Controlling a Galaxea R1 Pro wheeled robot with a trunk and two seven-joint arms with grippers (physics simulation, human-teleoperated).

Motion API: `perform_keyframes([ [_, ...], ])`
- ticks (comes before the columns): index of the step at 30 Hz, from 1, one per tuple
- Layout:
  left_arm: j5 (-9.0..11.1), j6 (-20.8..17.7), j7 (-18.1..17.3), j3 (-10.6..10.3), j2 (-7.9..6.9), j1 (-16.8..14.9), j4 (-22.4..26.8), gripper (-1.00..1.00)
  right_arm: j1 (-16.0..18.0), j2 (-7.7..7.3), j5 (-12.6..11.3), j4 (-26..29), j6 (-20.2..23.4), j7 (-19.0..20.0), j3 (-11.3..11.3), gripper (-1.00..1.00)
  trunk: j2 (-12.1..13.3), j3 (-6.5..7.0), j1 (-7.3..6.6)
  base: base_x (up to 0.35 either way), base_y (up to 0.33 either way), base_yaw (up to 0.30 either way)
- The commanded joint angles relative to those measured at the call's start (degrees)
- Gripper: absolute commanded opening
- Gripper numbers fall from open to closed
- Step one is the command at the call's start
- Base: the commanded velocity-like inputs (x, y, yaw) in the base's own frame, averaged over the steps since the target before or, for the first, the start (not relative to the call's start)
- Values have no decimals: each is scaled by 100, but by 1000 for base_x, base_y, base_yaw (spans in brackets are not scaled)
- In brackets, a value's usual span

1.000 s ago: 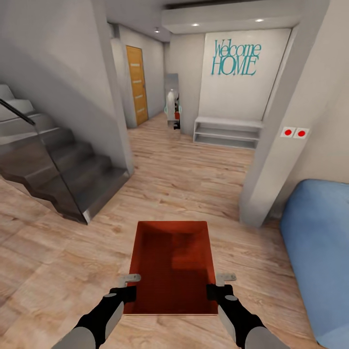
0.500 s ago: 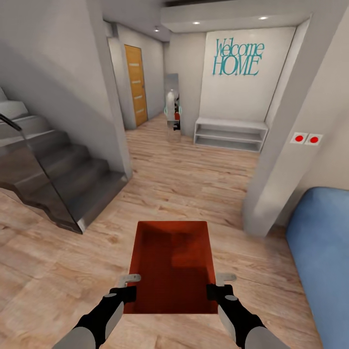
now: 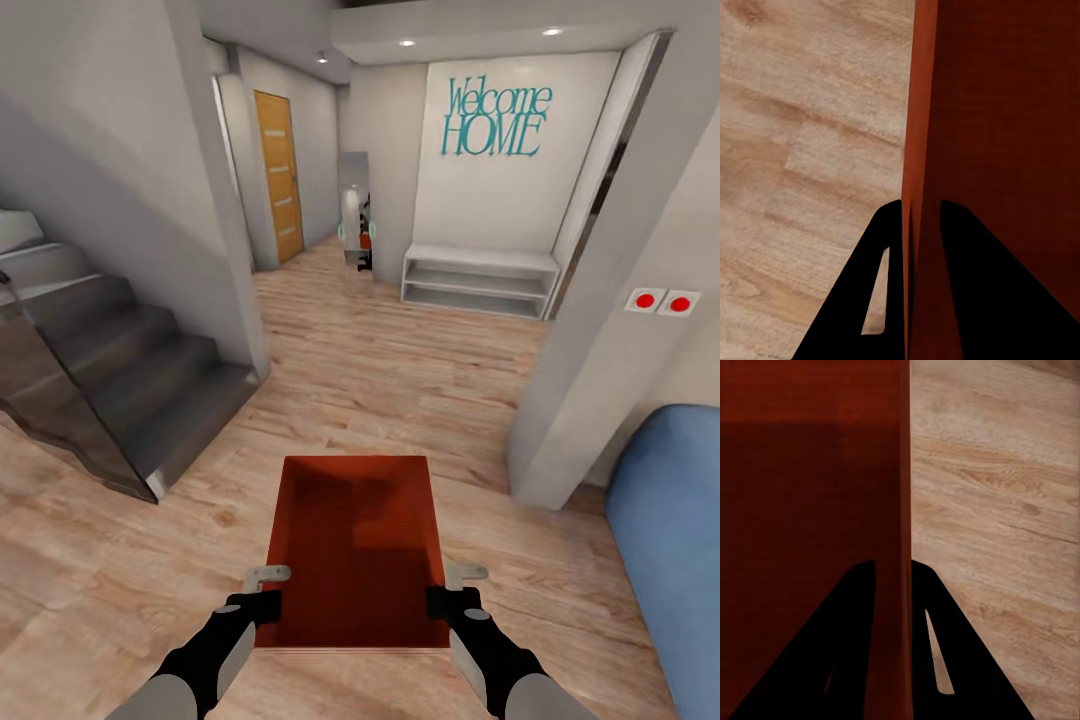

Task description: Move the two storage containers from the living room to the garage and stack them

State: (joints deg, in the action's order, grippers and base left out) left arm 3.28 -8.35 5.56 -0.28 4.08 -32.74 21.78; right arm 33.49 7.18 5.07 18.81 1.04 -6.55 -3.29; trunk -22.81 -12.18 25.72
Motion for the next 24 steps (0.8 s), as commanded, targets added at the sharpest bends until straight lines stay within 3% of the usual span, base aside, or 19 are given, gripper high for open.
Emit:
perform_keyframes([
  [1, -82, -35, 50, -95, -48, 4, 3, -100, 8, -181, 91, 228, 10, -347, -102, -100, -10, -11, 6, 337, 0, 0],
  [24, -82, -35, 50, -95, -44, 4, 4, -100, 8, -190, 91, 226, 3, -352, -107, -100, -10, -11, 6, 337, 0, 0],
])
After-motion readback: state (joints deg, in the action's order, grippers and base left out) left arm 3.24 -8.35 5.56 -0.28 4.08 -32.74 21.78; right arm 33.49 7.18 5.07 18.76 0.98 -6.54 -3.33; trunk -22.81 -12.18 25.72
